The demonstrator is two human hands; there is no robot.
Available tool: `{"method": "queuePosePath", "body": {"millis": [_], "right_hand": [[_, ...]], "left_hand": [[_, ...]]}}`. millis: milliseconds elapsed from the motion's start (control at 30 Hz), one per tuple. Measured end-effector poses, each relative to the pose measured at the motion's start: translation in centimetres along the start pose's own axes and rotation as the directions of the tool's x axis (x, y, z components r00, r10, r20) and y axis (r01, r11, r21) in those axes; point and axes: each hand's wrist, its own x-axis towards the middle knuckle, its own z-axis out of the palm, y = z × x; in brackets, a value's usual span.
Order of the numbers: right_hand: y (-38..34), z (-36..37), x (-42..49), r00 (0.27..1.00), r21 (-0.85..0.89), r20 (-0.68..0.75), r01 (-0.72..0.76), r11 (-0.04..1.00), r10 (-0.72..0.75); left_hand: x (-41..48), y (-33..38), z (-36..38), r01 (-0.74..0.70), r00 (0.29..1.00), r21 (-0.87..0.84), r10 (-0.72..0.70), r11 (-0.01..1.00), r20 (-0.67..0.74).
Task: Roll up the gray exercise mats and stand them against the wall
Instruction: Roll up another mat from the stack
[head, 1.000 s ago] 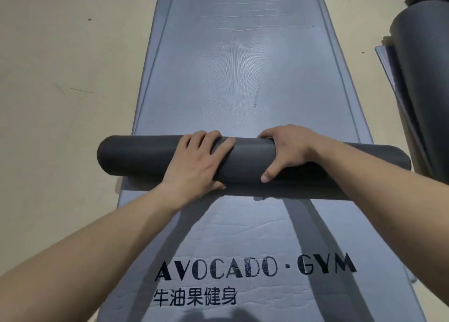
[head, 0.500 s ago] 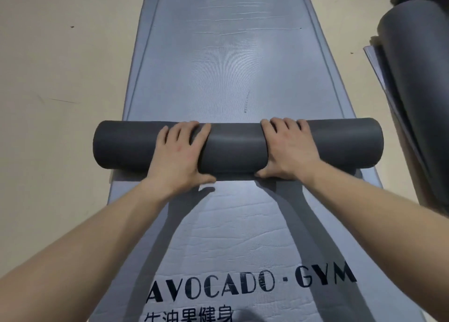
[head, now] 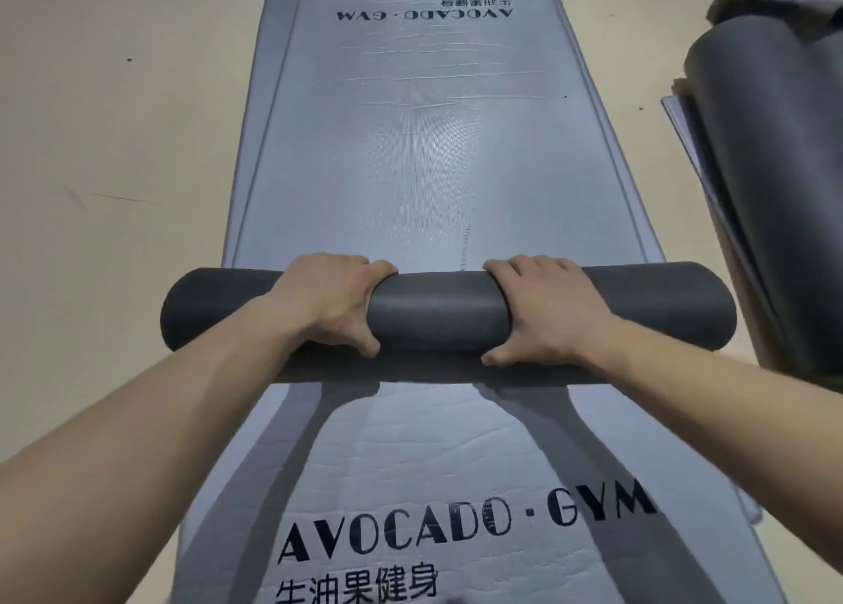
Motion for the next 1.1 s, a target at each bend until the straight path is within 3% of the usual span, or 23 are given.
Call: {"method": "queuePosePath", "body": {"millis": [67,167,200,300,367,433,500,600,700,800,967,1033,1100], "right_hand": [[-1.5,2.0,-1.7,0.987,-0.115,-0.163,-0.024,0.993,0.005],[-1.2,0.4,-0.5,0.995,-0.087,-0.103,-0.012,0.996,0.003],[-0.8,-0.9,0.2,0.999,-0.031,-0.042,-0.011,0.999,0.01],[0.4,-4.9,3.1,0.988,0.107,0.155,-0.004,0.994,-0.013],[0.8,-5.8,4.7,0.967,0.168,0.253,-0.012,0.986,-0.031],[1.1,-5.7,5.7,0.96,0.198,0.276,-0.02,0.98,-0.036],[1.2,-5.0,5.5,0.982,0.167,0.181,0.015,0.986,-0.045],[0.9,-2.4,3.1,0.99,-0.073,-0.134,0.03,0.997,-0.04],[0.1,-0.2,1.5,0.976,-0.182,-0.208,0.019,0.983,-0.057],[-0.5,-2.3,1.1,0.989,-0.122,-0.138,0.044,0.992,-0.061],[-1.2,-3.1,-2.0,0.982,0.05,0.16,0.09,0.995,-0.097],[-1.6,-1.4,-3.4,0.995,0.008,0.053,0.087,0.996,-0.087],[-2.3,1.2,-4.8,0.982,-0.074,-0.177,0.049,0.996,-0.062]], "left_hand": [[0.4,-0.2,-0.5,-0.002,0.997,-0.066,0.007,0.998,0.077],[0.8,-0.8,-1.5,0.034,0.988,-0.186,-0.005,0.982,0.155],[0.6,-0.7,-1.6,0.037,0.994,-0.19,-0.016,0.981,0.107],[0.1,0.1,-0.4,0.08,0.975,-0.014,-0.081,0.997,-0.208],[0.4,0.5,0.4,0.152,0.957,0.008,-0.145,0.988,-0.253],[1.2,0.2,-0.1,0.17,0.963,-0.015,-0.17,0.985,-0.208],[1.8,-0.4,-1.1,0.14,0.973,-0.028,-0.142,0.99,-0.182],[1.6,-0.3,-1.4,0.114,0.973,-0.032,-0.118,0.993,-0.2],[0.9,0.3,-1.0,0.113,0.972,-0.015,-0.113,0.994,-0.206],[-0.1,0.1,-2.3,0.103,0.988,-0.053,-0.109,0.993,-0.107],[-1.7,0.6,-2.7,0.083,0.963,-0.253,-0.013,0.964,0.268],[-2.0,0.7,-1.8,0.076,0.958,-0.298,0.013,0.951,0.286],[-2.1,0.6,-1.3,0.085,0.963,-0.35,0.013,0.933,0.27]]}}
